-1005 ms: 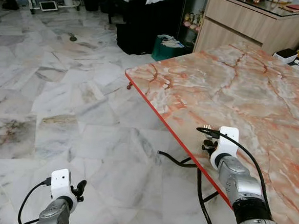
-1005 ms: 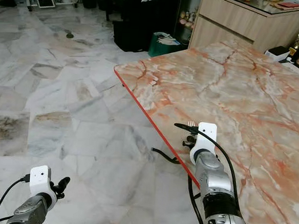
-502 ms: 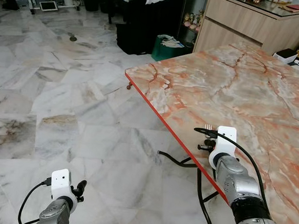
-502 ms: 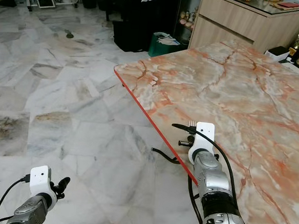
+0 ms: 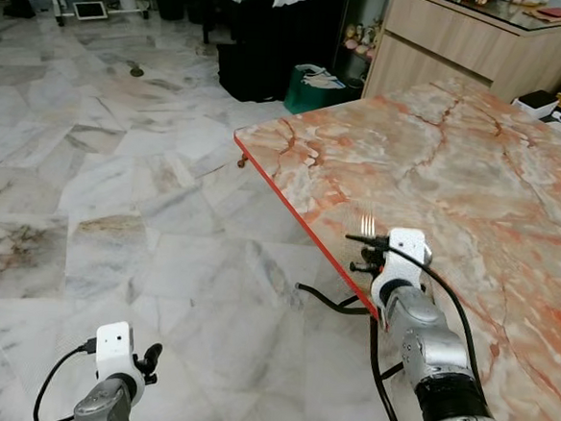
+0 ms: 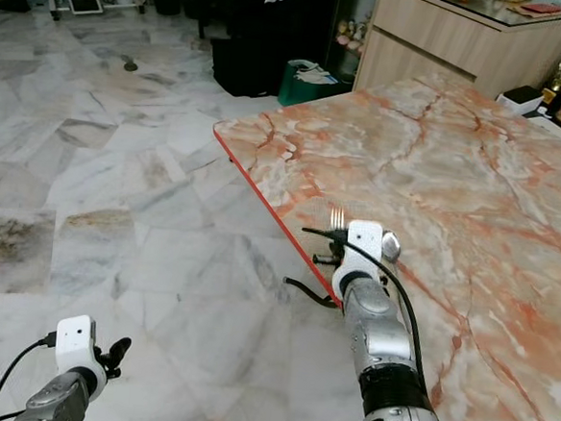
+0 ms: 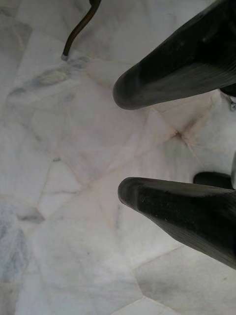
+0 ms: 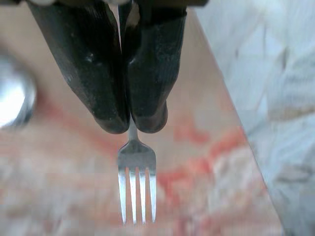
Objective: Setting the table
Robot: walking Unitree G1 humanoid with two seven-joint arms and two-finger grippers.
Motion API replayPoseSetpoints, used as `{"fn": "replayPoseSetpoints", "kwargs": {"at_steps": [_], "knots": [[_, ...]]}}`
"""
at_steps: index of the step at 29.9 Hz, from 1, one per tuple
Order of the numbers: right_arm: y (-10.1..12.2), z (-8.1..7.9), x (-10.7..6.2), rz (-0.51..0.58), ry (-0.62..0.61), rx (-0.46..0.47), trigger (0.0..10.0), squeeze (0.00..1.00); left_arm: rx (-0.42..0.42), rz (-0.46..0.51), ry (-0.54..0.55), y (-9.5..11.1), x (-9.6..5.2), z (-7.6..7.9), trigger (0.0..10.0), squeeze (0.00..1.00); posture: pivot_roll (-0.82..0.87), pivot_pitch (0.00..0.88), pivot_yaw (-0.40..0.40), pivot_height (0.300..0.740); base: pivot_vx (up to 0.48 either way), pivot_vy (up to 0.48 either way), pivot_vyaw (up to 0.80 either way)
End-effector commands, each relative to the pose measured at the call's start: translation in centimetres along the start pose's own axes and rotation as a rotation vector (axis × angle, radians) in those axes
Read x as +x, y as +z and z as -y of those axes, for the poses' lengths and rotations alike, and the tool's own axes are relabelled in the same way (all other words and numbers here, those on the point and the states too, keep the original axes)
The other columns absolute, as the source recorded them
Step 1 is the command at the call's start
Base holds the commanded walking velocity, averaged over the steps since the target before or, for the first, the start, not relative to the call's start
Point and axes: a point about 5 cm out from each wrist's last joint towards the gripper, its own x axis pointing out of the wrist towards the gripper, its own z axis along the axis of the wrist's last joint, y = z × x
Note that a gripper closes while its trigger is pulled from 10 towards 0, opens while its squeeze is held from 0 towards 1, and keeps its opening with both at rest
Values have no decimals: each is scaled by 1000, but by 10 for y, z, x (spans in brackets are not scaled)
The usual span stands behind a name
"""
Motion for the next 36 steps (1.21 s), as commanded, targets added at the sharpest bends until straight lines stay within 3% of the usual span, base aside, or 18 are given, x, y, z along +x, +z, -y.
{"fn": "replayPoseSetpoints", "kwargs": {"at_steps": [1, 5, 8, 14, 15, 18, 24, 29, 33, 36], "knots": [[13, 5, -3, 72, -24, -14, 10000, 0, 4, -5, -3, -3, -1, 2, 10000, 0, 21, 0, -55, 740, 0, 0, 0], [40, 7, -10, 254, -41, -101, 10000, 0, 7, -3, -7, -4, -1, 3, 10000, 0, 13, 0, -59, 740, 0, 0, 0], [39, 11, -14, 309, -91, -104, 10000, 0, 7, 10, -3, -5, -2, 3, 10000, 0, 20, 0, -63, 740, 0, 0, 0], [39, 23, -20, 357, -151, -70, 10000, 0, 46, 14, -8, -3, -2, 2, 10000, 0, 20, 0, -59, 740, 0, 0, 0], [39, 35, -24, 382, -203, -73, 10000, 0, 60, 14, -13, -3, -2, 1, 10000, 0, 16, 0, -58, 740, 0, 0, 0], [30, 49, -32, 384, -271, -80, 10000, 0, 64, 11, -12, -4, -2, 0, 10000, 0, 23, 0, -54, 740, 0, 0, 0], [21, 63, -40, 380, -309, -87, 10000, 0, 90, 21, -26, -1, -2, -2, 10000, 0, 19, 0, -26, 740, 0, 0, 0], [20, 60, -40, 391, -307, -57, 10000, 0, 111, 32, -23, 1, -3, -5, 10000, 0, 13, 0, -13, 740, 0, 0, 0], [17, 45, -35, 399, -271, 11, 10000, 0, 113, 79, -8, 8, -2, -6, 10000, 0, 17, 0, -3, 740, 0, 0, 0], [21, 36, -32, 418, -238, 4, 10000, 0, 125, 72, -21, 7, -2, -3, 10000, 0, 17, 0, -2, 740, 0, 0, 0]]}}
